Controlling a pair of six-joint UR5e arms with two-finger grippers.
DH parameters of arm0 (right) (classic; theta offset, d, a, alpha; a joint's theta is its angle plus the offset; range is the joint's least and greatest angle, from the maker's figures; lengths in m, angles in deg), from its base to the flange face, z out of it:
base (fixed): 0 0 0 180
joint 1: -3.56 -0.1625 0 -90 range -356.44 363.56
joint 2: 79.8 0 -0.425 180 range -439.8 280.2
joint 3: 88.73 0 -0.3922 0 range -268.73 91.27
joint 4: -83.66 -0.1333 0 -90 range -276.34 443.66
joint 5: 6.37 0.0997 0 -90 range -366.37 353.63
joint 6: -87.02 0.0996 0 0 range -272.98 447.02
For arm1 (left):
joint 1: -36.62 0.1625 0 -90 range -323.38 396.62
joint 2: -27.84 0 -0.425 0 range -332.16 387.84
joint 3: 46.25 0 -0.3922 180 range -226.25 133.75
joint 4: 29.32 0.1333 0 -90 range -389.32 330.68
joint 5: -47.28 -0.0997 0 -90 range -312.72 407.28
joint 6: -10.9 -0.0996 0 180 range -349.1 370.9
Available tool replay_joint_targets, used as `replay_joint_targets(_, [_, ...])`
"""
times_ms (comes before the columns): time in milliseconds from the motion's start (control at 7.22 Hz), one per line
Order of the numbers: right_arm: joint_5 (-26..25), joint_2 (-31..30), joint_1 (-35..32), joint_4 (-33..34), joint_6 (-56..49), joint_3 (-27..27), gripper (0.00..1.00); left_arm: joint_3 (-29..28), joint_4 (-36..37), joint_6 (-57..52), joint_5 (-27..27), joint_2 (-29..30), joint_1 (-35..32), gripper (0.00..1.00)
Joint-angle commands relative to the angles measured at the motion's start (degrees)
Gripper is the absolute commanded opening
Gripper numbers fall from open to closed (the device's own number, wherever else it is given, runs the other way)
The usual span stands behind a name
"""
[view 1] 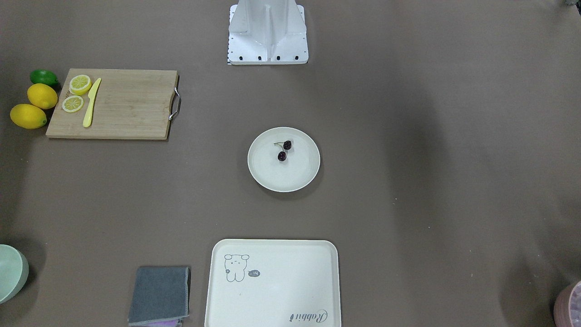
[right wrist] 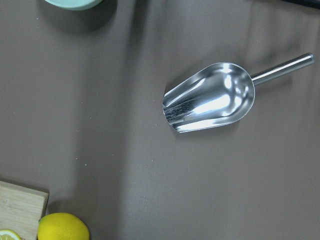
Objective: Place red cherry on plate
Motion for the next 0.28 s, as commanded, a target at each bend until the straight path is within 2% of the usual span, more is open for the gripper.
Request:
replay_joint_targets(0, [0.0,-0.2,-0.7,0.4,-0.1,-0.8,1.00,-0.8,0.5,-3.1,0.4,0.1,0.0,0.98])
replay_joint_targets(138, [0.0,-0.9,-1.1,0.3,-0.1,-1.1,1.00,-0.8,0.5,-3.0,0.2,0.1,0.0,0.98])
